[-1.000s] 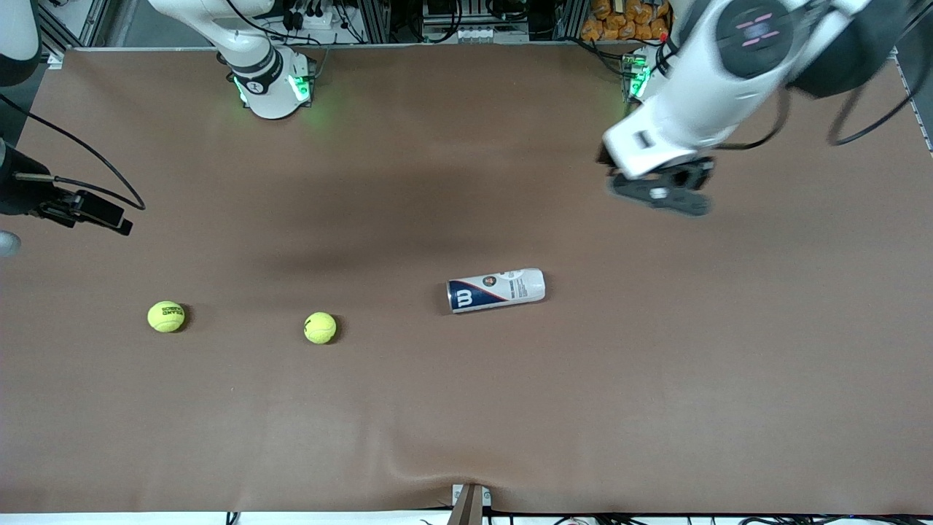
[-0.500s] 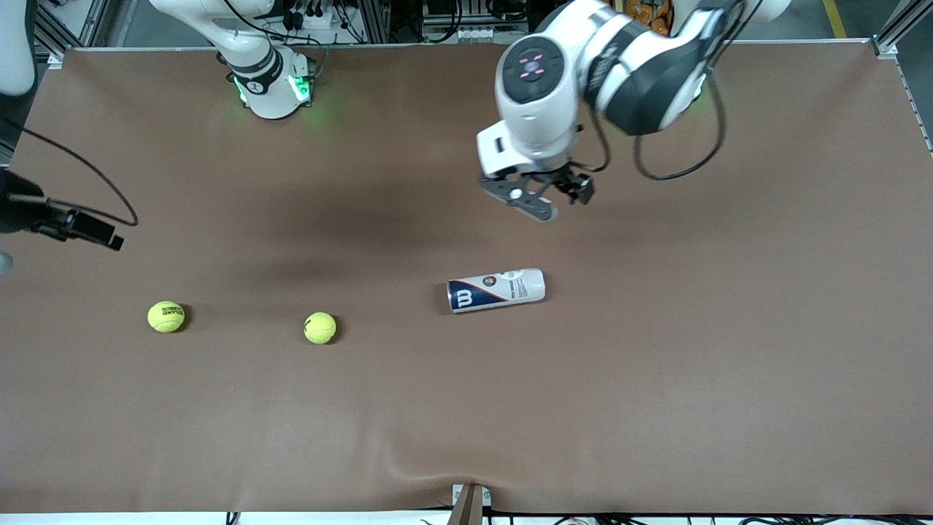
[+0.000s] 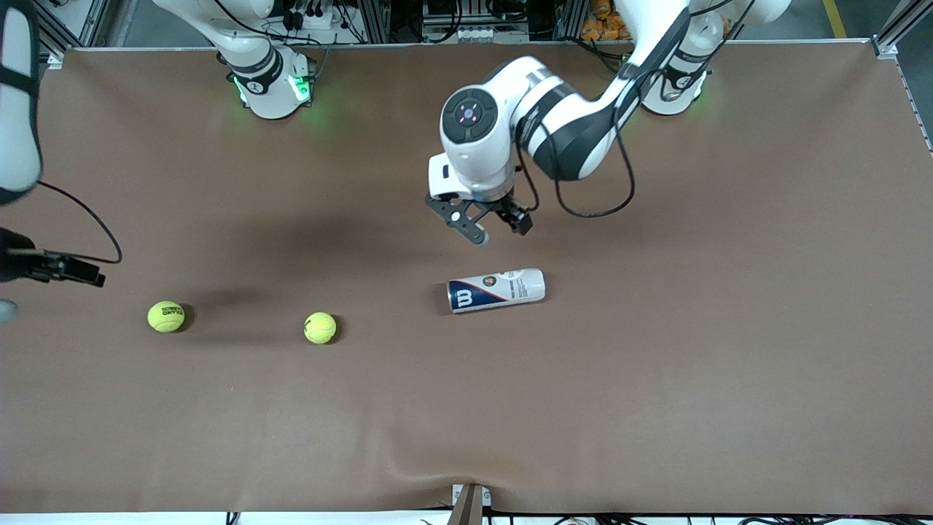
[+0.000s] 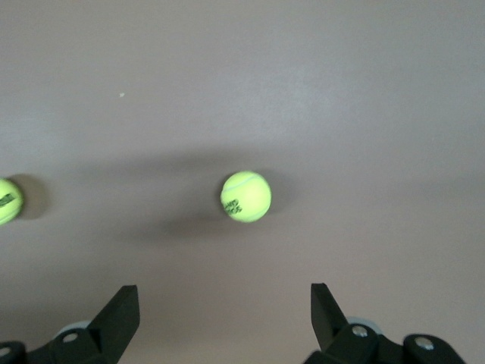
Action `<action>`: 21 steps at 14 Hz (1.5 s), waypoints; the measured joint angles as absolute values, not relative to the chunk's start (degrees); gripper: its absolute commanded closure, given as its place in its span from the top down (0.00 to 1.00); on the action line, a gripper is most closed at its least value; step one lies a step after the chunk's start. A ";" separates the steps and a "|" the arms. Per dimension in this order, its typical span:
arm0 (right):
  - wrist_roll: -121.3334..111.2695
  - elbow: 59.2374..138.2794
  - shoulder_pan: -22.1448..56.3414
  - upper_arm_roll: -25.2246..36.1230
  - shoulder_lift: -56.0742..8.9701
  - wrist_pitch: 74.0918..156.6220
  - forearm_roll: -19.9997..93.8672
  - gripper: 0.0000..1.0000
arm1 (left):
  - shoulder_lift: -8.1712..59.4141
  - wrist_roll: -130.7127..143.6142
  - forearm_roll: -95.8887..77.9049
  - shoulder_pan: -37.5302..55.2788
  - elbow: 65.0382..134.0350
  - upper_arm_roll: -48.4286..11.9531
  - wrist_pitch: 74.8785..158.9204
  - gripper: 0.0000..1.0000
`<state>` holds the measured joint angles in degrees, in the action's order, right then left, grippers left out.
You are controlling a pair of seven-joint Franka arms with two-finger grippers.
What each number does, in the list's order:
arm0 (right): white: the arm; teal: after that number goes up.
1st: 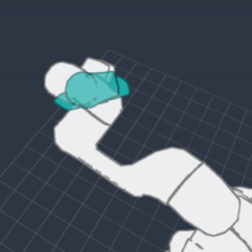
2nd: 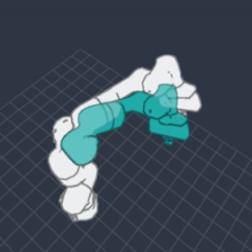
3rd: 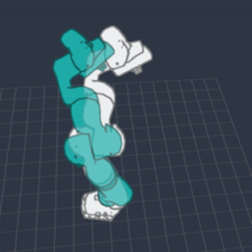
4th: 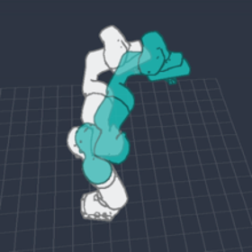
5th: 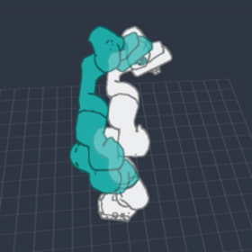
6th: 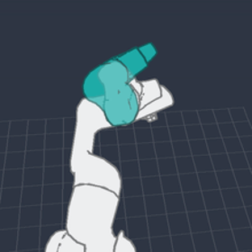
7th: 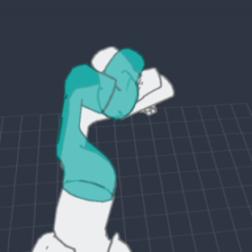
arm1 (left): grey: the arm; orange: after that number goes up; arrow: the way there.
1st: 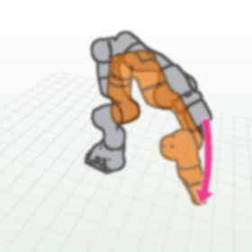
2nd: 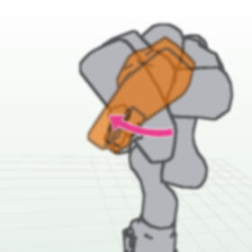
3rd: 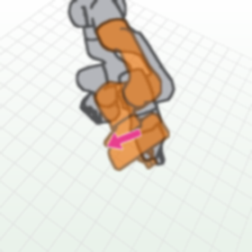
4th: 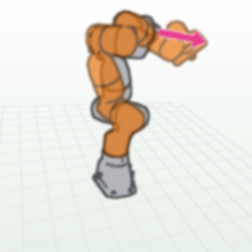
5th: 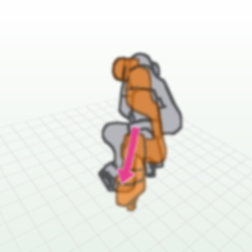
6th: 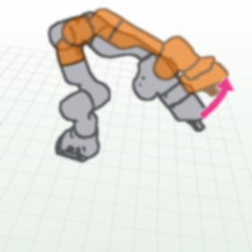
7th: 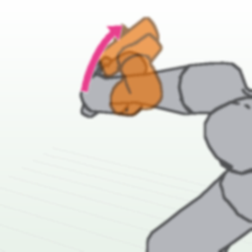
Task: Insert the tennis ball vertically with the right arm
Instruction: 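Reach the left gripper to the can while the right gripper reaches a ball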
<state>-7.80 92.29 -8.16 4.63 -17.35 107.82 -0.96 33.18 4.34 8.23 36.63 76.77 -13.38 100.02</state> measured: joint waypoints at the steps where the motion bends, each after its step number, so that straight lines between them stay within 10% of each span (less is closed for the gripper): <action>1: -7.70 92.27 -8.02 4.41 -18.18 108.45 -1.01 1.00 | 34.50 2.82 9.32 36.93 75.86 -13.33 100.31 1.00; 11: 4.80 92.29 6.96 2.94 -19.97 108.97 3.48 1.00 | 44.62 -13.80 13.98 39.49 69.39 -11.25 108.33 1.00; 21: 23.63 92.75 17.06 2.89 -33.12 126.67 6.29 1.00 | 51.90 -26.20 14.01 43.43 63.35 -5.95 111.34 1.00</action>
<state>23.63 92.75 17.06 2.89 -33.12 126.67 6.29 51.90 -26.20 14.01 43.43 63.35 -5.95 111.34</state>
